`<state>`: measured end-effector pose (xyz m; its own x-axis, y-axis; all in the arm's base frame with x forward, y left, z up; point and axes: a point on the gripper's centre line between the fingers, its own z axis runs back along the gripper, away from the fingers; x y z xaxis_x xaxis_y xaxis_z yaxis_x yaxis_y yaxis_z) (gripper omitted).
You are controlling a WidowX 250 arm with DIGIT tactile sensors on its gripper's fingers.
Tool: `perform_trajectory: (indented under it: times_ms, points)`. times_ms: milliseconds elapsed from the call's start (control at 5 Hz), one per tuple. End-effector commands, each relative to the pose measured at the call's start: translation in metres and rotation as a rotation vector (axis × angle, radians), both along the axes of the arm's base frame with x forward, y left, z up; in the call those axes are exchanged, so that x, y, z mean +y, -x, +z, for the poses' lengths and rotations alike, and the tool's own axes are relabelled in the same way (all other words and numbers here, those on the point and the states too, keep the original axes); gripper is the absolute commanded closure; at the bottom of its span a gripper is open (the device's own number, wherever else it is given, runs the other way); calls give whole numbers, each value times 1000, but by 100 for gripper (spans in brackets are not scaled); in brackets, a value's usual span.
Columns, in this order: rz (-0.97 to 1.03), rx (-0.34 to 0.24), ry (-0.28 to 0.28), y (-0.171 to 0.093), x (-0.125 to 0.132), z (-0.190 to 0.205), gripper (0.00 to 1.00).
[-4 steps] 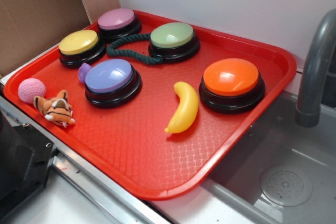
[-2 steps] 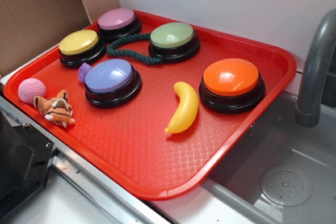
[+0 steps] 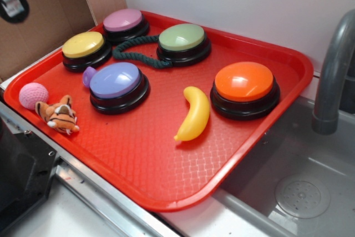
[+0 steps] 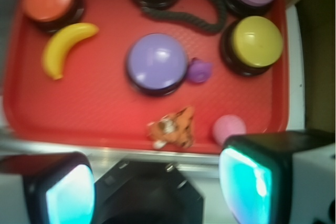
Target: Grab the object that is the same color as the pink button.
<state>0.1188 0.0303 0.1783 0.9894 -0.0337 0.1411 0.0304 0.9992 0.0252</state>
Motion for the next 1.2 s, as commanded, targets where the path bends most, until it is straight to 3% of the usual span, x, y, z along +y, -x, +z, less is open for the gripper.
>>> perform_trajectory:
  times_ms: [0,200,600,800,1000]
  points:
    - [87,62,-14,-7,57,-67,0]
    - [136,107,-77,-2,80,-99,0]
    - [164,140,-100,-2,89,-133,0]
    - [202,156,-104,-3,91,-142,46]
    - [223,161,-92,-1,94,-145,100]
